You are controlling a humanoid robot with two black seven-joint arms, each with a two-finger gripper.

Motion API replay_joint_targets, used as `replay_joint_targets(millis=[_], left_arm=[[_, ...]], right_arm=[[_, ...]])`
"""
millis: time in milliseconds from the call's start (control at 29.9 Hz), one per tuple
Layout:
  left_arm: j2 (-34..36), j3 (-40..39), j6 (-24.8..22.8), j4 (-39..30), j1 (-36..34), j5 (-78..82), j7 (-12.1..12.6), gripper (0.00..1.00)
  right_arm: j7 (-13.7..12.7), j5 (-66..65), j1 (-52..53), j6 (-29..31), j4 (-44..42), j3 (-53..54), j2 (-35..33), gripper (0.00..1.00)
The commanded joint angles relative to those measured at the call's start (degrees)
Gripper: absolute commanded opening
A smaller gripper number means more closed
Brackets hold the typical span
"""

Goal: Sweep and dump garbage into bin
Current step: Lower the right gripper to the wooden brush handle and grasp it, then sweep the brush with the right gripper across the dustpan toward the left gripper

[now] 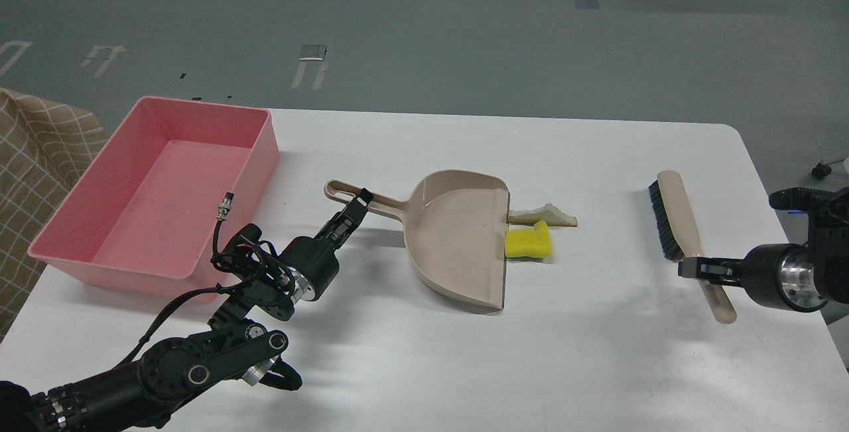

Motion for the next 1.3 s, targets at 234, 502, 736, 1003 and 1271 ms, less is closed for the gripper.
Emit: replay_joint_targets(millis=[234,502,736,1003,1271], left_arm=[[0.0,0.0,0.0,0.0,0.1,0.0,0.0,0.15],[0.0,0.0,0.0,0.0,0.2,0.0,0.1,0.15],[-0.1,0.0,0.0,0.0,0.1,0.0,0.1,0.15],[-0.1,0.0,0.0,0.0,0.0,0.0,0.1,0.15],[-0.1,0.0,0.0,0.0,0.0,0.0,0.1,0.15]], right_arm=[[-0.1,0.1,-0.1,0.0,-0.2,-0.1,0.0,0.34],[0.0,1.3,-0.9,0.0,-0.3,0.0,0.0,0.19],[0.4,1.7,-0.8,0.0,-0.3,0.2,0.0,0.02],[0.2,1.8,0.0,0.0,0.5,1.2,0.0,0.00],[-0.4,6.6,0.2,0.0,4.5,0.9,0.0,0.00]])
